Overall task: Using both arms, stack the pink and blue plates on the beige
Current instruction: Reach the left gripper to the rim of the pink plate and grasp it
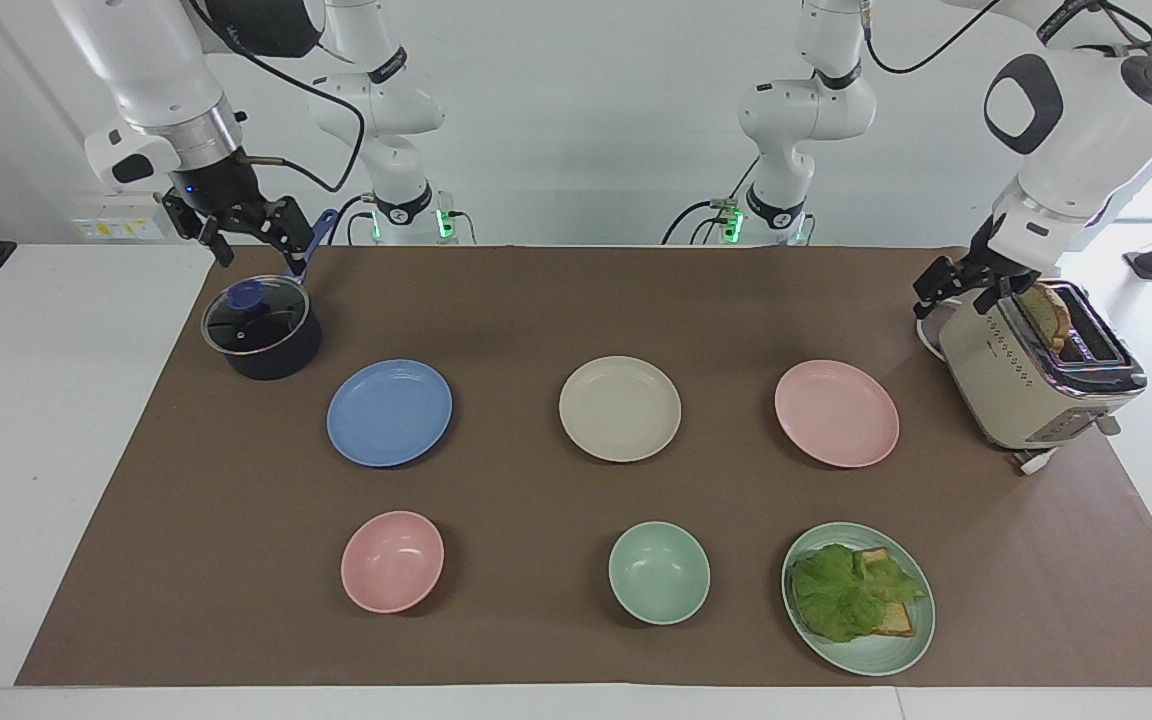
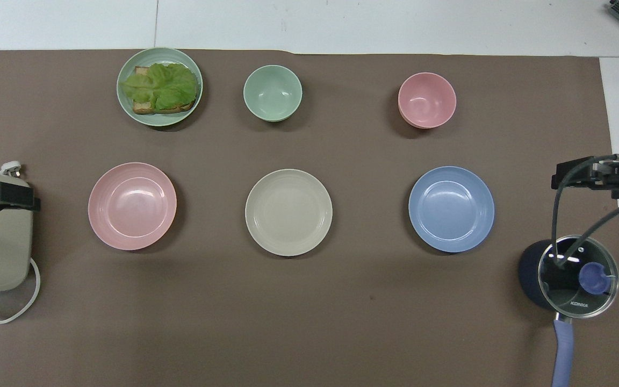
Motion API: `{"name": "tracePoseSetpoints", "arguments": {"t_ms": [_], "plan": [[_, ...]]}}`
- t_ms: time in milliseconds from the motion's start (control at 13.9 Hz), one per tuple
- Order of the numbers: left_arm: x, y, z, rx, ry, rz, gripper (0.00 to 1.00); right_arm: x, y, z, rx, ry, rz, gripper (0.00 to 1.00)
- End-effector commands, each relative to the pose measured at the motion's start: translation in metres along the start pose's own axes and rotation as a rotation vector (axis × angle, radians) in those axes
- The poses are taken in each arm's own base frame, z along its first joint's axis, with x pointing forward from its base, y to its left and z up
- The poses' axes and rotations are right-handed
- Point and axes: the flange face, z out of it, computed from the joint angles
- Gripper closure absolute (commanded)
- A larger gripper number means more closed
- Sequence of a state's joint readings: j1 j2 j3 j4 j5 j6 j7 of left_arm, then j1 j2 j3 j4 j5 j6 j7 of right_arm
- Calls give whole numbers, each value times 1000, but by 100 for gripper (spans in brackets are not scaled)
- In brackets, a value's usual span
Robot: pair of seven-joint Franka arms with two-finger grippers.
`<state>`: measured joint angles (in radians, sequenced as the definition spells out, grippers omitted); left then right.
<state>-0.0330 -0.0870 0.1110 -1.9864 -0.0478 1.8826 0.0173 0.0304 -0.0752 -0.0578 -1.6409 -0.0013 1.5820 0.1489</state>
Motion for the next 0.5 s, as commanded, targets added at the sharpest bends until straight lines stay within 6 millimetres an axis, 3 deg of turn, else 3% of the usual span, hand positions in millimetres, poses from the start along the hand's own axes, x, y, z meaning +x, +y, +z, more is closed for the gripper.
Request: {"name": "tracePoseSetpoints", "arguments": {"t_ms": [0, 287, 430], "plan": [[1, -10, 51, 21, -12, -10, 0, 0, 4, -5, -3, -4, -14, 0], [14, -14, 111, 33, -66, -19, 0, -3, 6, -5, -3, -10, -18, 0], [14, -15, 126, 36, -60, -17, 0, -4, 7, -5, -4, -17, -18, 0]]}}
